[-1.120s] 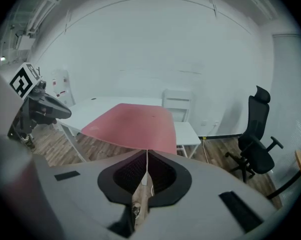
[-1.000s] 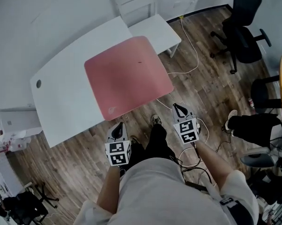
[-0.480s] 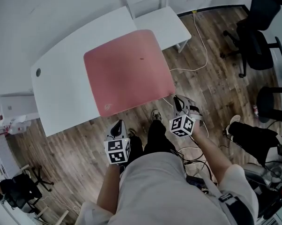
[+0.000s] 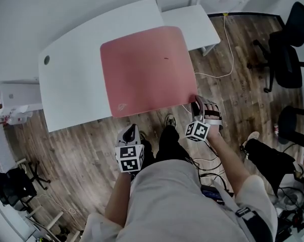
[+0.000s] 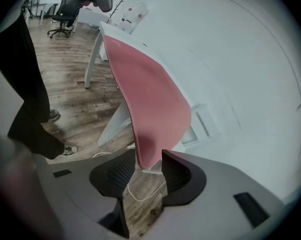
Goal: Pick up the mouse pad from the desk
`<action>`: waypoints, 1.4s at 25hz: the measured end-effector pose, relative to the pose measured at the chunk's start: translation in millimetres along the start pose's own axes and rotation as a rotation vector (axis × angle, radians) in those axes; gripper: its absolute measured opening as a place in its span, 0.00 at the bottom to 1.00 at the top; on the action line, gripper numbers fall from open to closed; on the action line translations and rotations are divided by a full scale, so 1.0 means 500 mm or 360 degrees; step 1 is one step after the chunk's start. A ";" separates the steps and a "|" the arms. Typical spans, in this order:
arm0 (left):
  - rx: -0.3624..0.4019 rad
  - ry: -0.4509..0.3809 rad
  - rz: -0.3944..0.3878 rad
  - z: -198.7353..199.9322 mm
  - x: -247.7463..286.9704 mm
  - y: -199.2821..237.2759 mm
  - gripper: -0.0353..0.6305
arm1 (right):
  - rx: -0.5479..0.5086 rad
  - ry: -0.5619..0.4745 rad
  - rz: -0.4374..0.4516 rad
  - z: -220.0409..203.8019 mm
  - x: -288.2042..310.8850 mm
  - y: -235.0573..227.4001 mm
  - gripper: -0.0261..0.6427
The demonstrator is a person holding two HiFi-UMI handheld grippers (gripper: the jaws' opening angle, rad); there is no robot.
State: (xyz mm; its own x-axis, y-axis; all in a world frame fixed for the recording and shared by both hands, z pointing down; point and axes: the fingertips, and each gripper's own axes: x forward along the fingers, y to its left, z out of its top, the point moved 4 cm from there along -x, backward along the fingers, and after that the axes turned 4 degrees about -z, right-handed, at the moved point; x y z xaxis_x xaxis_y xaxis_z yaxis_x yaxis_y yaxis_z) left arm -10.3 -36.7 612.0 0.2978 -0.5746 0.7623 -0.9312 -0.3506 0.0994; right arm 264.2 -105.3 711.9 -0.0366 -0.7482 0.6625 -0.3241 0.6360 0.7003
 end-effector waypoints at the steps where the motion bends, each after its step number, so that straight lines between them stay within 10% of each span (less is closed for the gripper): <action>1: -0.0007 -0.0002 0.0006 0.000 0.002 0.002 0.07 | -0.0011 0.0003 -0.0002 0.001 0.006 0.001 0.28; 9: -0.0058 -0.0018 0.0046 0.008 0.012 0.022 0.07 | -0.0139 -0.0056 -0.0074 0.016 0.010 -0.014 0.16; 35: 0.0032 -0.0058 0.0049 0.016 0.047 0.079 0.07 | 0.0305 -0.0287 -0.0090 0.203 -0.039 -0.243 0.12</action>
State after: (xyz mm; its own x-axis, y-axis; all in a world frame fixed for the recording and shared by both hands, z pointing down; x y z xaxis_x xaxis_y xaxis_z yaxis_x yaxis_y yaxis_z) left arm -38.3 -70.0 628.8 0.2767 -0.6121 0.7408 -0.9358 -0.3468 0.0631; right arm 208.6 -187.3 586.8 -0.1757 -0.8142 0.5534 -0.5026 0.5576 0.6607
